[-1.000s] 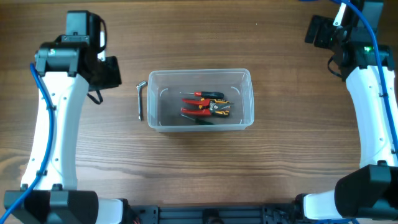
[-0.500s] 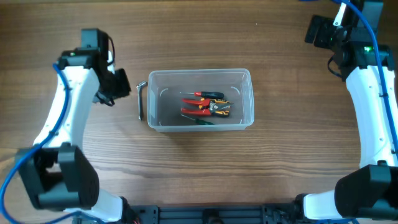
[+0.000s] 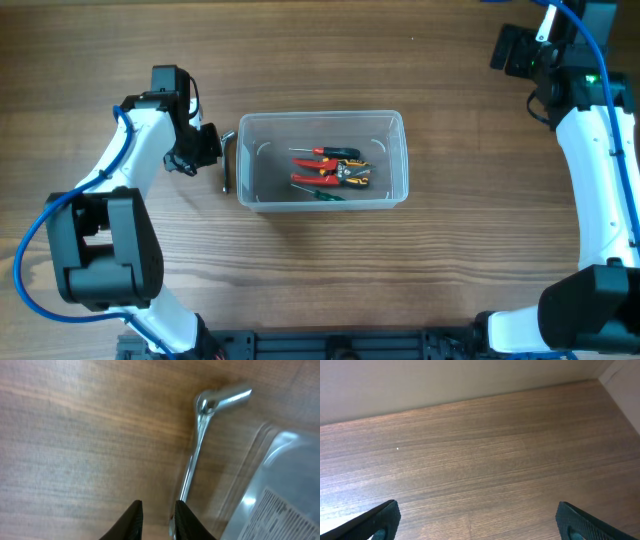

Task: Pack container
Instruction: 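Raise the left gripper and move it over the silver socket wrench, then lower the left gripper around the socket wrench shaft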

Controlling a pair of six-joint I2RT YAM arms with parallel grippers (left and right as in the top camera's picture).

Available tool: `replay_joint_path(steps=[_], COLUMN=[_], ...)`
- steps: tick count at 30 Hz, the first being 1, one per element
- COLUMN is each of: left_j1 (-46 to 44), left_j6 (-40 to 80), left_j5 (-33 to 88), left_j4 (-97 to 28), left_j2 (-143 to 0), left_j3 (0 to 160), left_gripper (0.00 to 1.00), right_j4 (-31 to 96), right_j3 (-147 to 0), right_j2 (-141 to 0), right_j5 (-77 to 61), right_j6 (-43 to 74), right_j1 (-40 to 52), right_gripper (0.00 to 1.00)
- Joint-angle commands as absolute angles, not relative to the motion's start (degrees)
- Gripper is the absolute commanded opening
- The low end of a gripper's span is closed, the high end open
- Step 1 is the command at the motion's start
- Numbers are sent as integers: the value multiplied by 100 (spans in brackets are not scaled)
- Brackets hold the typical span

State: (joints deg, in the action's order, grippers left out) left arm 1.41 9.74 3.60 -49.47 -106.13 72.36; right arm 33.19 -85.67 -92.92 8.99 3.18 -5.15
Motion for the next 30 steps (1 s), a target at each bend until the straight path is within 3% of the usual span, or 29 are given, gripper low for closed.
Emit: replay_joint_path(steps=[1, 10, 30], left_j1=[43, -469, -480], left_j6=[711, 16, 373], left_j5=[530, 661, 530], left_j4=[-4718, -4534, -4547], left_j2=[-10652, -10652, -10728], left_j3=[7223, 7223, 7223], left_gripper=[24, 31, 27], right_j4=[3310, 3310, 3310], right_j3=[-8624, -8624, -8624], right_j2=[-9266, -9266, -9266], right_j5=[851, 851, 851], right_j6=[296, 301, 298], right_j1=[-510, -510, -510], right_gripper=[100, 100, 100])
